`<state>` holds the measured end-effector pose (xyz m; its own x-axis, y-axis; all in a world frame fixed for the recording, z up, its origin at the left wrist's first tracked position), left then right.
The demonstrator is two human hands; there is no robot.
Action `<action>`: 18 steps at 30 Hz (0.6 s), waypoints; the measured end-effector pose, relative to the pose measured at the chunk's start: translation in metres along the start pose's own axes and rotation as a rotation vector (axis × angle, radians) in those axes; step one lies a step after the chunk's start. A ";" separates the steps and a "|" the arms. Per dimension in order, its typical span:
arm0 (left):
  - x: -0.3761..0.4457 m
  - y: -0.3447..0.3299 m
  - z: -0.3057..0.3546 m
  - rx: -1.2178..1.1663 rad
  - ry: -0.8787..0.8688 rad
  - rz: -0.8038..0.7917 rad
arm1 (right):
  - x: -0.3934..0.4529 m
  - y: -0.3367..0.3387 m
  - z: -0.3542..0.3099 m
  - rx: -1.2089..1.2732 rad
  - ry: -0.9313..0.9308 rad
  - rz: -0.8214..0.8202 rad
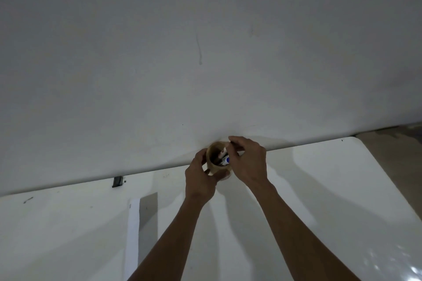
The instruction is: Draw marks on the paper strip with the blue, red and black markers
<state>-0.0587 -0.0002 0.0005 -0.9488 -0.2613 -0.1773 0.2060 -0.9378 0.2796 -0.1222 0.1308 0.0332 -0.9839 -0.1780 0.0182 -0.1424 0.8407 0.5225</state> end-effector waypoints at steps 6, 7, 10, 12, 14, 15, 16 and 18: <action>0.000 -0.001 -0.001 0.050 0.035 -0.006 | 0.000 0.002 0.001 0.001 -0.003 -0.039; -0.001 0.000 -0.001 0.056 0.056 -0.014 | 0.000 0.003 -0.001 -0.005 -0.004 -0.046; -0.006 0.004 -0.003 0.073 0.097 -0.033 | -0.006 0.004 -0.006 -0.016 0.022 -0.040; -0.011 0.009 -0.003 0.097 0.115 -0.037 | -0.011 0.004 -0.012 -0.021 0.034 -0.013; -0.021 0.019 0.001 0.108 0.114 -0.025 | -0.017 0.005 -0.021 -0.036 0.056 0.008; -0.027 0.026 0.003 0.110 0.117 -0.016 | -0.022 0.005 -0.028 -0.055 0.074 0.020; -0.033 0.035 0.001 0.095 0.101 -0.005 | -0.028 0.002 -0.033 -0.063 0.108 0.029; -0.041 0.044 0.005 0.093 0.092 0.045 | -0.035 -0.003 -0.042 -0.079 0.111 0.049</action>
Point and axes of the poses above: each hand's wrist, its own x-axis towards the middle knuckle, its own y-axis out of the back of the hand, z = x × y, the point moved 2 cm from there along x, towards the middle knuckle, and after that the axes turned 9 degrees about -z, right-handed, at the moved point
